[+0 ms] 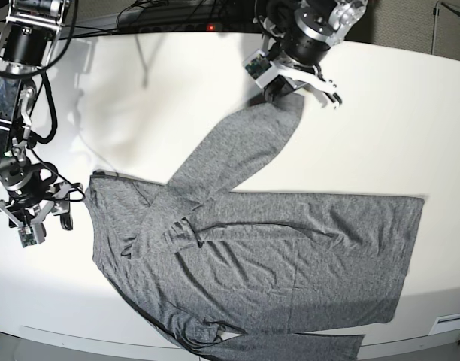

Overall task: Fold the T-shirt properly
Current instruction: 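Fold the sleeve across the shirt body toward the hem with the left gripper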

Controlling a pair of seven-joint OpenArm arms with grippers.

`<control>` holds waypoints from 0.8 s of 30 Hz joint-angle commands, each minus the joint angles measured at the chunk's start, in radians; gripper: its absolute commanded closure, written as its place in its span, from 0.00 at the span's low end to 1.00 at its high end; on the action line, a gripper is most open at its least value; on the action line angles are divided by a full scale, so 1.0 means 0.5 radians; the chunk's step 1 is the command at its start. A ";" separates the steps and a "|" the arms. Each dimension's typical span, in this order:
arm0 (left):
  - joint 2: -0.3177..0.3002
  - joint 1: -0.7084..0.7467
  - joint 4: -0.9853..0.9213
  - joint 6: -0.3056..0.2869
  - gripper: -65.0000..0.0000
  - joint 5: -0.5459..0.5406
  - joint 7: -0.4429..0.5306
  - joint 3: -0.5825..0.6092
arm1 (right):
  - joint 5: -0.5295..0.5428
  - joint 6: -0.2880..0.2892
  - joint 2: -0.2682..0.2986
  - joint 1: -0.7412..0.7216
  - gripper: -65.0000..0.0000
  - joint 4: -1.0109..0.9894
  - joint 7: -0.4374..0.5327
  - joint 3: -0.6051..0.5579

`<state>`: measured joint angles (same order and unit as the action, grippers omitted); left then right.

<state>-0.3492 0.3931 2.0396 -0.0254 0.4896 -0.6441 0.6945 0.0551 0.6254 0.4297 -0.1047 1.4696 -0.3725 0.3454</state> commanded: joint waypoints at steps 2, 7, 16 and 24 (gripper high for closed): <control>-0.001 0.001 0.069 0.021 1.00 0.016 0.031 0.001 | 0.019 -0.005 0.037 -0.040 0.47 0.038 0.056 0.012; -0.001 -0.014 0.069 0.021 1.00 0.118 0.031 -0.003 | 0.019 -0.005 0.037 -0.040 0.47 0.037 0.056 0.012; -0.001 -0.305 0.068 0.022 1.00 0.012 -0.021 -0.202 | 0.069 -0.003 0.031 -0.040 0.47 0.037 0.040 0.012; 0.000 -0.510 0.068 0.022 1.00 -0.297 -0.012 -0.523 | 0.070 -0.003 0.024 -0.040 0.47 0.037 0.042 0.012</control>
<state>-0.3485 0.1482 2.0533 -0.0257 0.3344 -0.6701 0.4358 0.0818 0.6258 0.4259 -0.1047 1.4696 -0.3763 0.3454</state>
